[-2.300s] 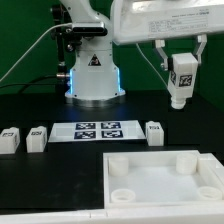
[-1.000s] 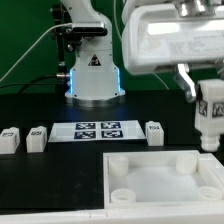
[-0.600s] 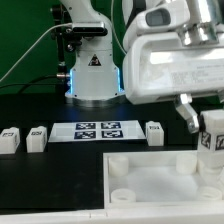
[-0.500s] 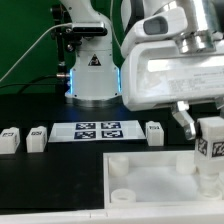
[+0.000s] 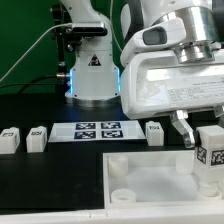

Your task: Assemble one leg

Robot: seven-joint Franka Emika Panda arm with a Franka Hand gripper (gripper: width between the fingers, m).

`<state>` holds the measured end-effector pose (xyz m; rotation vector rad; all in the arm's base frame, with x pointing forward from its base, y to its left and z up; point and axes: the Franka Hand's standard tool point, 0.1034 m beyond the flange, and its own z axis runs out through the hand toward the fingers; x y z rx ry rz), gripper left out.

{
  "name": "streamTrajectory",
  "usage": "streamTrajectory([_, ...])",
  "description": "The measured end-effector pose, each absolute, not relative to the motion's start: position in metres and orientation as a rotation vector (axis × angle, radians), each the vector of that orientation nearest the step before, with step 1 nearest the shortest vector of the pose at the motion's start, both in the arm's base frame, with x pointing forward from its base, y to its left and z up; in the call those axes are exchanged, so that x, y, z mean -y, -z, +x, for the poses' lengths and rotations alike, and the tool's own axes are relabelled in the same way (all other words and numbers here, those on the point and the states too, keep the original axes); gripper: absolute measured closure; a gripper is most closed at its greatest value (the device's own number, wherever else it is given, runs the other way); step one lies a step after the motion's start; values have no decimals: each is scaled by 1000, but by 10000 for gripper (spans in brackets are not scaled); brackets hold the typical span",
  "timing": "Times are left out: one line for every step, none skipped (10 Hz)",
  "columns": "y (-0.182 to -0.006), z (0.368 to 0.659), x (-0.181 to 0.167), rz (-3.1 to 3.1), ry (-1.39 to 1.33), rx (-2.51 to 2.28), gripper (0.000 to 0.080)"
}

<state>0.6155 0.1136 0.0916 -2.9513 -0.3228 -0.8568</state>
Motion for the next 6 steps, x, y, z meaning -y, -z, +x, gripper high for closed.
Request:
streamTrajectory([-86,613,-114,-2954,844,325,506])
streamTrajectory([-80,611,-115,-2957,833,326,506])
streamTrajectory([-76,609,-115,-2953,842,327,506])
streamTrajectory([-76,610,-115,-2952,846,327,506])
streamTrajectory([-76,610,-116,-2950,851,327,506])
streamTrajectory([-76,612,-117,-2942,876,327,506])
